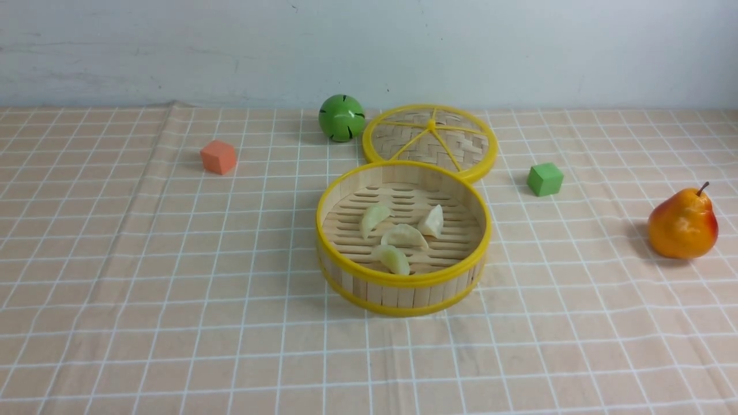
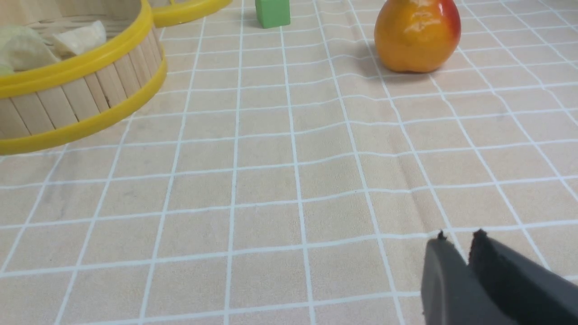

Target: Put the dumplings into the steamer on the table with the brown tablecloth.

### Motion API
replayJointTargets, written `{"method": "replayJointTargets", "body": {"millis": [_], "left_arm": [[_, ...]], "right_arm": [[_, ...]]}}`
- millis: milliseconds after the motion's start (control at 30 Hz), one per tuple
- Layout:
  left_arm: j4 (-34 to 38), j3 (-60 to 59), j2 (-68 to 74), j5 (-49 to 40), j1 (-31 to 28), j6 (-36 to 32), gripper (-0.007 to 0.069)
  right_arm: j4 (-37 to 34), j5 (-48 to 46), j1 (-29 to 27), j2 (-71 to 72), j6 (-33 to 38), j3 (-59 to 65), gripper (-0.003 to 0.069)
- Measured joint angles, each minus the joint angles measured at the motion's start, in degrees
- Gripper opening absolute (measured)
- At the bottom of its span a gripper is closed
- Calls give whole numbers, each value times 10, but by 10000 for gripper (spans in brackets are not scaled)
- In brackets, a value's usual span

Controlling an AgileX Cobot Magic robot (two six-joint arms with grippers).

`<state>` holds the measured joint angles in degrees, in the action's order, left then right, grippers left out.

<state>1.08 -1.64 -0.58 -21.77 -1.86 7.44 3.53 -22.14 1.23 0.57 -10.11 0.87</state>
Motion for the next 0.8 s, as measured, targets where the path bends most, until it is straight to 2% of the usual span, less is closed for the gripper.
{"method": "replayJointTargets", "body": {"millis": [800], "left_arm": [[0,0,0,0,0,1,-13]], "right_arm": [[0,0,0,0,0,0,114]]}}
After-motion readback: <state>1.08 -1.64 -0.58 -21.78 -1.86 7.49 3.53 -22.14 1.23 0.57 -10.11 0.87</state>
